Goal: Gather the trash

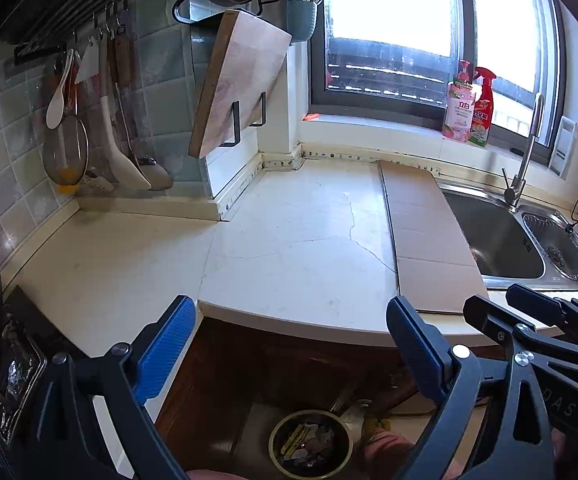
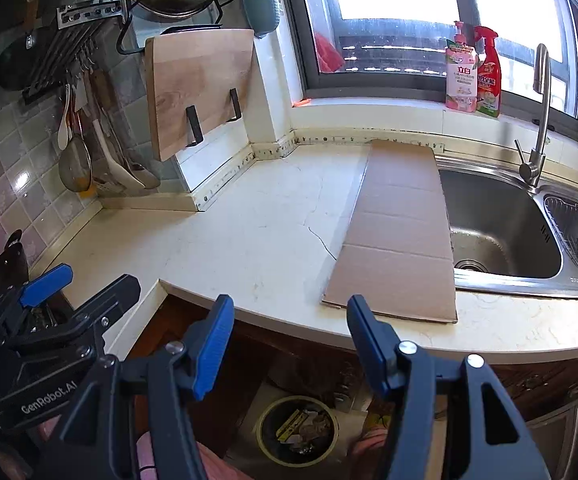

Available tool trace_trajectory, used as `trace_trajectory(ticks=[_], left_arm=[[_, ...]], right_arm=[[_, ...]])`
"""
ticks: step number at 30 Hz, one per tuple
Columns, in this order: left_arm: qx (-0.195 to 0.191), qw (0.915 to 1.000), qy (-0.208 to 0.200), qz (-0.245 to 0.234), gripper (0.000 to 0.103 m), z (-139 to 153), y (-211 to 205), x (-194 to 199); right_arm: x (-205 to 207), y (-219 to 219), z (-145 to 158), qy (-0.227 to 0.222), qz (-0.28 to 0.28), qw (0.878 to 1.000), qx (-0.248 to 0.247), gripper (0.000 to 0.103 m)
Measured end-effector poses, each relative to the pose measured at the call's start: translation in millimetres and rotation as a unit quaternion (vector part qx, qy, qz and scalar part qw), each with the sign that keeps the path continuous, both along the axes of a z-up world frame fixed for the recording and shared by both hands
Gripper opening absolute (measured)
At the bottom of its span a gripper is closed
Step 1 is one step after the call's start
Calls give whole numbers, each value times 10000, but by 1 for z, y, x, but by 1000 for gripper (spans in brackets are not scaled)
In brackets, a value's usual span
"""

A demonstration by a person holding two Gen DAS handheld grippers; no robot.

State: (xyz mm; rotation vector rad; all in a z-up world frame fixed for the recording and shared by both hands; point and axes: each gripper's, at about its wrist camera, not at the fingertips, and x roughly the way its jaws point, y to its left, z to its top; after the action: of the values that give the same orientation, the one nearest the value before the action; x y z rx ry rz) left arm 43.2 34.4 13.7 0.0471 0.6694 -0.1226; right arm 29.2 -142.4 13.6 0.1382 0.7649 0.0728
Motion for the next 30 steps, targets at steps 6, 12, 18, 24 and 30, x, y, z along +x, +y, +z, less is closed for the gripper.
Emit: trace_trajectory(ticks=[6, 12, 18, 24, 30], left_arm=[[25, 10000, 15, 35, 95, 0, 0, 0], [15, 10000, 59, 68, 95, -1, 4, -1], [29, 9999, 95, 91, 95, -2, 6, -2], [33, 9999, 100, 117, 95, -2, 8, -3], [46, 9999, 110, 123, 95, -2, 8, -4]], right_arm=[[-4, 2, 3, -37, 18, 10000, -19, 59], [-5, 3, 3, -45, 65, 10000, -48, 59], [-6, 5, 3, -52, 93, 9999, -73, 60], [-9, 6, 4, -70, 118, 9999, -88, 60], [-10, 5, 5, -79, 131, 9998, -90, 60]])
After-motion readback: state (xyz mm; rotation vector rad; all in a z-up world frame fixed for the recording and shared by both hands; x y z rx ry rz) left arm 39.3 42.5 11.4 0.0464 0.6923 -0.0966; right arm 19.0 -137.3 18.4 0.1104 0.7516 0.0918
